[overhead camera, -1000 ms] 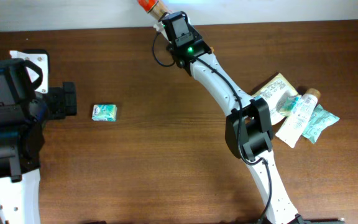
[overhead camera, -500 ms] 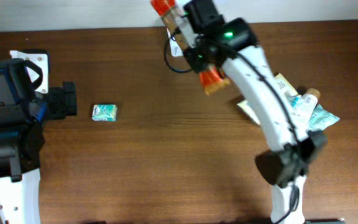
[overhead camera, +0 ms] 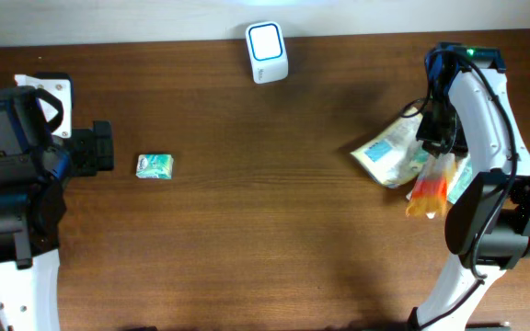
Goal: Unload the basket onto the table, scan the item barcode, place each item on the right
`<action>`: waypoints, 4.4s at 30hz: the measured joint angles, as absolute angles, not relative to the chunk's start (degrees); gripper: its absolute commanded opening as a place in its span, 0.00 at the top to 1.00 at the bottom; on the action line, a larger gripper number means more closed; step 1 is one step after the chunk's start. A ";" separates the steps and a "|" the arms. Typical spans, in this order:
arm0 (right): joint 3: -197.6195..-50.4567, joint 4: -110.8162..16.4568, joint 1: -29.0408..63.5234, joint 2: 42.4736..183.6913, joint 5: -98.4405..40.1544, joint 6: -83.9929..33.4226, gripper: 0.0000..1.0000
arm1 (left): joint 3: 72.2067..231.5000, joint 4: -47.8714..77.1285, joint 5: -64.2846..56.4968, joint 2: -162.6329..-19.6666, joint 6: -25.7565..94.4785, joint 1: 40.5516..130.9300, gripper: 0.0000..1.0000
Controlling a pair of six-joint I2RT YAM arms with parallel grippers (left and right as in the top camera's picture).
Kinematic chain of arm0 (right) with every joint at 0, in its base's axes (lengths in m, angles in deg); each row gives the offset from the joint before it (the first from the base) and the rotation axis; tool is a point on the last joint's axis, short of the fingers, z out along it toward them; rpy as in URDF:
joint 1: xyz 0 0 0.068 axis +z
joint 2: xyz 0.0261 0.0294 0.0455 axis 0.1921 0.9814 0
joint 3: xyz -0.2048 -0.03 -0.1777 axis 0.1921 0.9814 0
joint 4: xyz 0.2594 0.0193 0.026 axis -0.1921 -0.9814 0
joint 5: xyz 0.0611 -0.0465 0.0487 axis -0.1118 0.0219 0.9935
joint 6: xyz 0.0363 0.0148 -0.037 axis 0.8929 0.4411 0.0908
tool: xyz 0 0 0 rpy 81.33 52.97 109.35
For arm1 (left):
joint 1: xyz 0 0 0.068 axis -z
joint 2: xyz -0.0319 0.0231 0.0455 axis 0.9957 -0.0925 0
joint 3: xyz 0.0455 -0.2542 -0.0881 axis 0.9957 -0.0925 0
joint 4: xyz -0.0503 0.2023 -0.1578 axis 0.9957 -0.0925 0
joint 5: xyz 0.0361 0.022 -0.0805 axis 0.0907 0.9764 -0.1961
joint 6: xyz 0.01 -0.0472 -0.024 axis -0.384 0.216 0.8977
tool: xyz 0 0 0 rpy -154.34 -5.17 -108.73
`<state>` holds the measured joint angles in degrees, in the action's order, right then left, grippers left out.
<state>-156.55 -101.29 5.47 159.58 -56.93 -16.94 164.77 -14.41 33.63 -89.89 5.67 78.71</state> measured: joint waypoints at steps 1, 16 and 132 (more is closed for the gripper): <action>-156.62 -101.26 5.49 159.56 -57.04 -16.63 0.46 | 164.77 -14.39 33.61 -89.89 5.67 78.71 0.01; -173.01 -57.77 40.70 166.23 -16.43 -30.55 0.35 | 164.77 -14.36 33.61 -89.89 5.67 78.71 0.01; -198.97 -42.95 37.38 196.24 -62.73 -65.06 0.96 | 164.77 -14.36 33.61 -89.89 5.67 78.71 0.01</action>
<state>-198.97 -42.95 37.38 196.24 -62.73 -65.06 164.77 -14.36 33.61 -89.89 5.67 78.71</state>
